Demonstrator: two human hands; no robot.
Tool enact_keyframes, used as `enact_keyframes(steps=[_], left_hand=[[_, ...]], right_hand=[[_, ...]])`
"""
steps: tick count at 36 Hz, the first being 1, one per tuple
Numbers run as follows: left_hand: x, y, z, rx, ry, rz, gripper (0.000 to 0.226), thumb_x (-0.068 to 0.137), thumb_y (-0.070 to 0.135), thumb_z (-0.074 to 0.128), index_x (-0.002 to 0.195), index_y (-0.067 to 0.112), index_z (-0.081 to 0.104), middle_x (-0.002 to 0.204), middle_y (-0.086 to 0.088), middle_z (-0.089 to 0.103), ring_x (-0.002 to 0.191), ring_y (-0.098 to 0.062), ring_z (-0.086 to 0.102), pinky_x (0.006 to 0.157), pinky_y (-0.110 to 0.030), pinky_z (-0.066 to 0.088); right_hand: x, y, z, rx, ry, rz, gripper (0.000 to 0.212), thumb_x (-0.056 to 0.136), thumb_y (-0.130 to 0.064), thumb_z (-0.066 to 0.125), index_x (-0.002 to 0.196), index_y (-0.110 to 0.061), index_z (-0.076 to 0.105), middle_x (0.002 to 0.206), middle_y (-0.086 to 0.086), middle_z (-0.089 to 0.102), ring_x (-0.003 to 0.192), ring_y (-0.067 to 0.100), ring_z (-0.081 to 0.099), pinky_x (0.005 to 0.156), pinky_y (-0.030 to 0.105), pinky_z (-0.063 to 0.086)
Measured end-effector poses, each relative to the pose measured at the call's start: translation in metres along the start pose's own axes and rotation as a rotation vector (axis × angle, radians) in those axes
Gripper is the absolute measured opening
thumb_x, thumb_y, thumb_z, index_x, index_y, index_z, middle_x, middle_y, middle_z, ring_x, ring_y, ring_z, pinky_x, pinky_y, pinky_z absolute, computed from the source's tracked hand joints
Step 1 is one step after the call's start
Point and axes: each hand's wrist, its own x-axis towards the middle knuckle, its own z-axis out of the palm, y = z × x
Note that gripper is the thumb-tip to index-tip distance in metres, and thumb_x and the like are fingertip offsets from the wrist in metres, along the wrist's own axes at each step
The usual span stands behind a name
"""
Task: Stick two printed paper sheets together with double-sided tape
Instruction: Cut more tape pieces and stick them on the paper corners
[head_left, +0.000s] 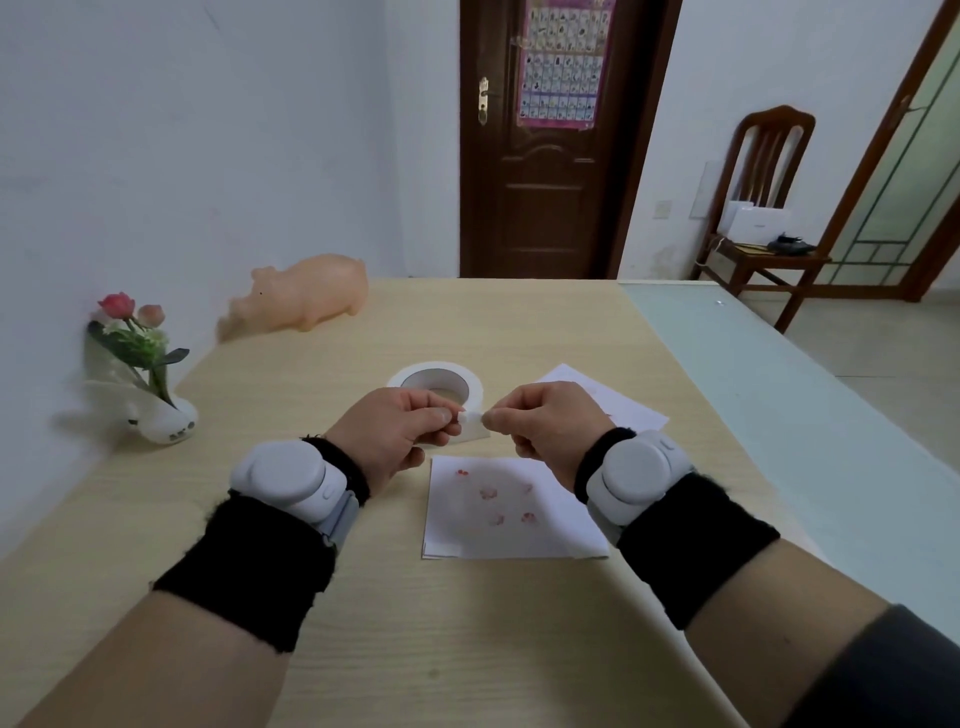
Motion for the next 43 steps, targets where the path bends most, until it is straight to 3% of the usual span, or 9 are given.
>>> enact_keyframes(steps=[7,15,18,22,25,29,34,37,43], left_hand=[[0.001,0.003,-0.001,0.040,0.075,0.027,0.013,0.088,0.011,0.060,0.082,0.012,0.072,0.075,0.002,0.067,0.069,-0.009,0.054,0.057,-0.023,0.036],[0.008,0.002,-0.008,0.128,0.167,0.104,0.013,0.079,0.018,0.072,0.067,0.021,0.073,0.056,0.011,0.059,0.056,-0.007,0.047,0.052,-0.020,0.033],[0.010,0.000,-0.010,0.209,0.184,0.124,0.010,0.079,0.019,0.072,0.069,0.020,0.073,0.047,0.018,0.056,0.042,0.003,0.045,0.055,-0.021,0.033],[0.012,-0.005,-0.012,0.327,0.205,0.085,0.012,0.077,0.023,0.073,0.066,0.020,0.071,0.049,0.016,0.054,0.047,-0.002,0.043,0.055,-0.023,0.034],[0.015,-0.009,-0.013,0.414,0.162,0.006,0.012,0.077,0.024,0.074,0.068,0.017,0.070,0.059,0.008,0.055,0.057,-0.009,0.047,0.058,-0.024,0.037],[0.017,-0.012,-0.010,0.670,0.090,-0.023,0.015,0.081,0.027,0.068,0.074,0.014,0.071,0.064,0.008,0.058,0.062,-0.008,0.049,0.059,-0.020,0.038],[0.019,-0.014,-0.009,0.785,0.082,-0.037,0.018,0.083,0.026,0.063,0.076,0.011,0.072,0.064,0.006,0.057,0.065,-0.011,0.050,0.059,-0.020,0.037],[0.022,-0.015,-0.010,0.805,0.078,-0.047,0.021,0.082,0.026,0.063,0.078,0.008,0.073,0.072,0.000,0.064,0.069,-0.014,0.052,0.064,-0.023,0.041],[0.025,-0.010,-0.012,0.776,0.073,-0.100,0.023,0.078,0.027,0.069,0.080,0.005,0.073,0.061,0.000,0.055,0.049,-0.011,0.044,0.053,-0.023,0.037]], right_hand=[[0.003,-0.002,0.005,-0.006,-0.001,-0.020,0.018,0.071,-0.024,0.074,0.054,-0.022,0.067,0.048,-0.007,0.051,0.054,0.016,0.046,0.063,0.031,0.043],[0.000,-0.011,0.009,0.030,-0.038,-0.055,0.013,0.078,-0.013,0.071,0.066,-0.011,0.065,0.051,-0.001,0.048,0.052,0.017,0.042,0.058,0.029,0.040],[0.001,-0.011,0.012,0.021,-0.045,-0.035,0.014,0.079,-0.013,0.069,0.067,-0.009,0.064,0.052,0.000,0.047,0.049,0.017,0.042,0.057,0.030,0.041],[0.003,-0.008,0.016,0.034,-0.045,0.062,0.017,0.082,-0.011,0.067,0.068,-0.006,0.060,0.056,0.003,0.047,0.049,0.017,0.038,0.051,0.027,0.038],[0.009,-0.002,0.022,-0.094,-0.057,0.126,0.017,0.081,-0.016,0.067,0.068,-0.008,0.061,0.065,0.009,0.052,0.054,0.020,0.042,0.052,0.029,0.039],[0.013,0.003,0.026,-0.408,-0.058,0.102,0.025,0.081,-0.023,0.065,0.059,-0.016,0.058,0.057,-0.001,0.052,0.055,0.014,0.046,0.057,0.025,0.039],[0.011,0.000,0.029,-0.567,-0.086,0.043,0.022,0.085,-0.021,0.059,0.089,-0.003,0.072,0.083,0.010,0.067,0.074,0.015,0.054,0.060,0.023,0.041],[0.013,0.001,0.031,-0.613,-0.092,0.035,0.022,0.086,-0.020,0.057,0.091,-0.005,0.072,0.080,0.006,0.065,0.074,0.015,0.055,0.055,0.018,0.038],[0.018,0.001,0.032,-0.645,-0.093,0.047,0.022,0.086,-0.021,0.057,0.090,-0.005,0.073,0.078,0.003,0.065,0.074,0.016,0.056,0.054,0.015,0.037]])
